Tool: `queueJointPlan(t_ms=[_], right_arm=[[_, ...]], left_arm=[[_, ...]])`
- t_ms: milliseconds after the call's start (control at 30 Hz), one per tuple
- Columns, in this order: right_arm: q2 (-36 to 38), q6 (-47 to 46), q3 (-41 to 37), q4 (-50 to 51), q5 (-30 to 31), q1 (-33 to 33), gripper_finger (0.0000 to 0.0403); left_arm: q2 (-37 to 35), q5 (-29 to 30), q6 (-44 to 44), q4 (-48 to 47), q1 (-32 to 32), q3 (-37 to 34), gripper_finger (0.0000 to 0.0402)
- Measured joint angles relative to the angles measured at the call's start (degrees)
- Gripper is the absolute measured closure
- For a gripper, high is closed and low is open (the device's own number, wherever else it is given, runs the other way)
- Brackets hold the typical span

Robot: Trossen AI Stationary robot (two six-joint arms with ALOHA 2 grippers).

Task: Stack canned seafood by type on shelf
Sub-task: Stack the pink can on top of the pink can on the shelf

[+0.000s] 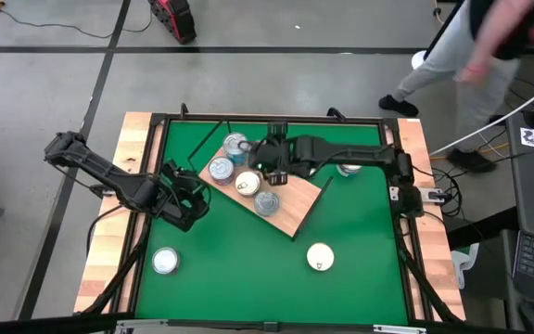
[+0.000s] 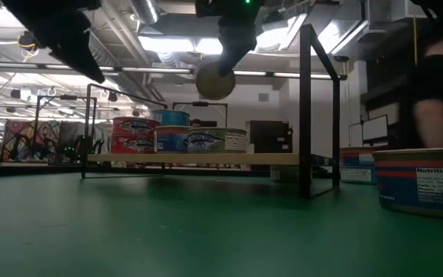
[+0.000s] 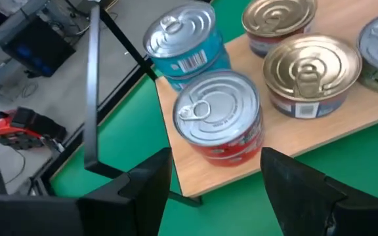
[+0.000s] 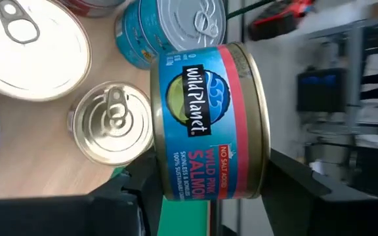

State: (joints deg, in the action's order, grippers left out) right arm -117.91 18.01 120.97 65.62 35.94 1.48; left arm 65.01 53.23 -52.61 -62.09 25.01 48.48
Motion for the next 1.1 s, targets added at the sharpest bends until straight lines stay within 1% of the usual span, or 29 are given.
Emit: queueJointPlan(t_ms=[133,233,367,533,700,800,967,1100], right_arm=[[-1.8,-2.8,0.0,-0.5,5.0,-2.1,0.0208],[-3.4,-4.8,0.0,0.3,6.9,-2.6,0.0208],[-4.9,-8.2,0.0,0.6,7.3,-2.7,0.0207],[-6.0,-12.6,-0.1,1.1,9.8,-2.6,0.0207],[-7.1,-15.3,-0.3,2.0,10.0,-2.6,0.0207],[-7.1,-15.5,-3.2,-1.3,10.0,-2.6,0.0207],[-7.1,-16.9,-6.7,-1.9,10.3,-2.6,0.0207],[-7.1,-18.9,-8.8,-1.5,13.9,-2.6,0.0207]], left_arm=[[0.0,0.0,0.0,4.4,0.6,-2.7,0.0174],[0.0,0.0,0.0,7.0,1.4,-4.0,0.0174],[0.0,0.0,0.2,8.8,2.9,-4.9,0.0174],[0.0,0.0,-0.5,9.1,4.6,-5.0,0.0174],[0.1,0.0,-1.0,9.2,5.7,-5.0,0.0174],[0.1,-0.1,-1.0,9.2,5.9,-5.0,0.0174],[0.1,0.0,-1.0,9.2,6.1,-5.0,0.0174],[0.1,0.0,-0.7,9.2,6.1,-5.0,0.0174]])
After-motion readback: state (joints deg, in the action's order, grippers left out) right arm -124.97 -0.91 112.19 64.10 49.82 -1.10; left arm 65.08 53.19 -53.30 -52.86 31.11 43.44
